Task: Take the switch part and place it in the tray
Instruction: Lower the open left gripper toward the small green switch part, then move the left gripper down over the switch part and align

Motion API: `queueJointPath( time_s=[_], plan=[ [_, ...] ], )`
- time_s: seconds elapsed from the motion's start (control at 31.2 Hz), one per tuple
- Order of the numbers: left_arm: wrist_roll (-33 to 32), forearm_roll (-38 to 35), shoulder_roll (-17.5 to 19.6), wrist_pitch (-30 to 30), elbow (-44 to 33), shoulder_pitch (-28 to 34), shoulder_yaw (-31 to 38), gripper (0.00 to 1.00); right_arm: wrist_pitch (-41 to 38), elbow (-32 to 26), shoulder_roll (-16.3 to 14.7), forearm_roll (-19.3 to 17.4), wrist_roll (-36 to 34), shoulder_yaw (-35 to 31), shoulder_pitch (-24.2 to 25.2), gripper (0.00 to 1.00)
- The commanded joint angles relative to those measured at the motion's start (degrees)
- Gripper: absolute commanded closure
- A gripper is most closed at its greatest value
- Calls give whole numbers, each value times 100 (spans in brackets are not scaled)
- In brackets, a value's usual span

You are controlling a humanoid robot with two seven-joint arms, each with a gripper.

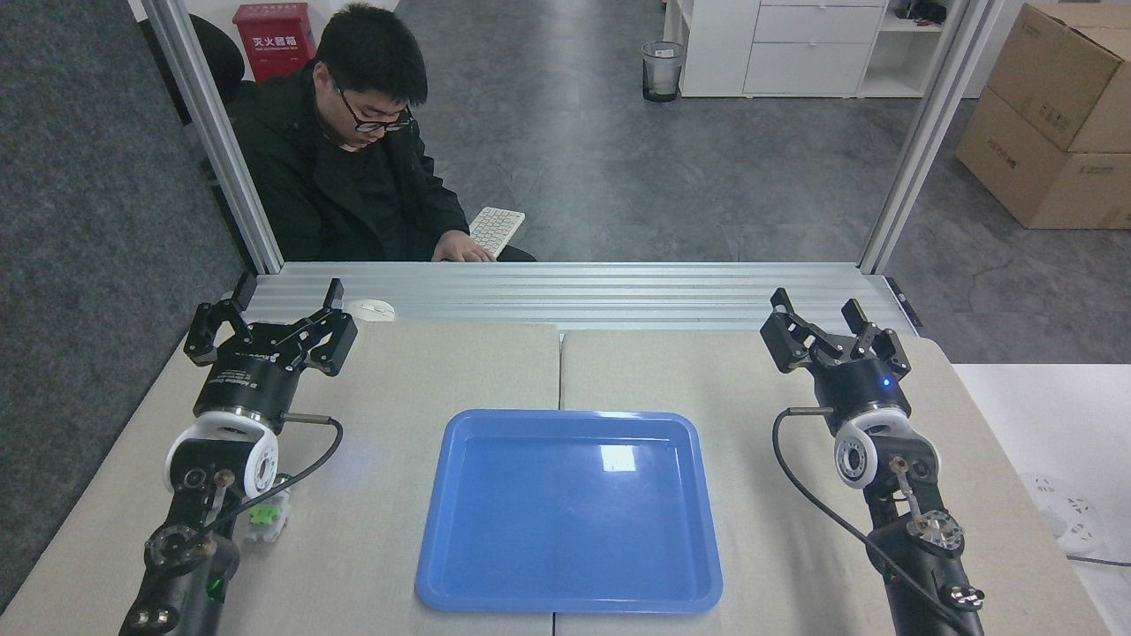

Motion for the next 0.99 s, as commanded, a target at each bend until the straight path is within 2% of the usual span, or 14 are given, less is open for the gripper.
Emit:
queueJointPath(
  time_s=[0.0,0.1,0.38,0.77,0.96],
  plan=[
    [-28,-23,63,-9,-172,-19,48,0,-9,0,3,6,-2,-3,0,0],
    [-19,3,177,9,-172,-63,74,0,-1,0,3,6,-2,-3,0,0],
    [34,-6,98,185,-401,-63,74,0,-9,0,-6,6,-2,-3,0,0],
    [69,12,98,71,-401,60,39,0,-9,0,-6,6,-2,-3,0,0],
    [78,-5,107,-17,-164,464,48,0,-9,0,3,6,-2,-11,0,0]
  ],
)
